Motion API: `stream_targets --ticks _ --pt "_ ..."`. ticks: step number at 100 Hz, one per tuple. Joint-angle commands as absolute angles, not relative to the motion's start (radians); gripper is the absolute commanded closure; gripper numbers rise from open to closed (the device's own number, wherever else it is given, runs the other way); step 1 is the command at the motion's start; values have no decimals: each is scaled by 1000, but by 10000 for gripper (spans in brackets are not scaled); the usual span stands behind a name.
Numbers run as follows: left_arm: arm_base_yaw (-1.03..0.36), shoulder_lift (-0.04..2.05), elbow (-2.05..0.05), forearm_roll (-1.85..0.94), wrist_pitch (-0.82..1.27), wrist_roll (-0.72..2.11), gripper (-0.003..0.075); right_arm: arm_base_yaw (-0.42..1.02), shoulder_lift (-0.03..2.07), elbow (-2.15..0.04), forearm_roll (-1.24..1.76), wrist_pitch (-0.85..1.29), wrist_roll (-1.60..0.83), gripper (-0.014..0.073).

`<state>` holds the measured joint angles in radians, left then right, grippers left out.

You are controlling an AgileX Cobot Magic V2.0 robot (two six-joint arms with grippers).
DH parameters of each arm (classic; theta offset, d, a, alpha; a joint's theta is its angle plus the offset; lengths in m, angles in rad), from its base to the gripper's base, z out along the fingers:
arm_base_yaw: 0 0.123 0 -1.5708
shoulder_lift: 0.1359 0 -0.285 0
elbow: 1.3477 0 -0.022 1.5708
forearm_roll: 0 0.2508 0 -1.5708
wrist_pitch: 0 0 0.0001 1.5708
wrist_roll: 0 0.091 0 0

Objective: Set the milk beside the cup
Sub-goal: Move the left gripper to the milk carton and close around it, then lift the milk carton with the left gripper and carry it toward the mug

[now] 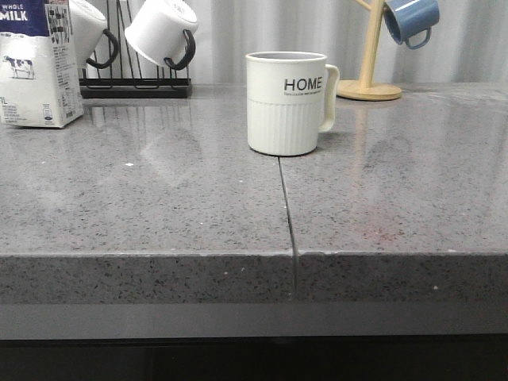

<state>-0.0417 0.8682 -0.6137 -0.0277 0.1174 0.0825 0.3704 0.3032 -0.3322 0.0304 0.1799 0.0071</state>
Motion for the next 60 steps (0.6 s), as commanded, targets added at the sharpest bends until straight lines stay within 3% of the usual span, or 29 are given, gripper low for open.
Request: stream_targets --ticks 1,34,60 --pt "-43 919 -672 -75 -32 75 20 370 310 -358 24 107 0 662" --pt "-124 1164 -793 -71 -214 75 65 370 310 -358 24 107 0 662" --pt "-133 1354 -934 -71 -227 75 66 370 310 -358 24 107 0 662"
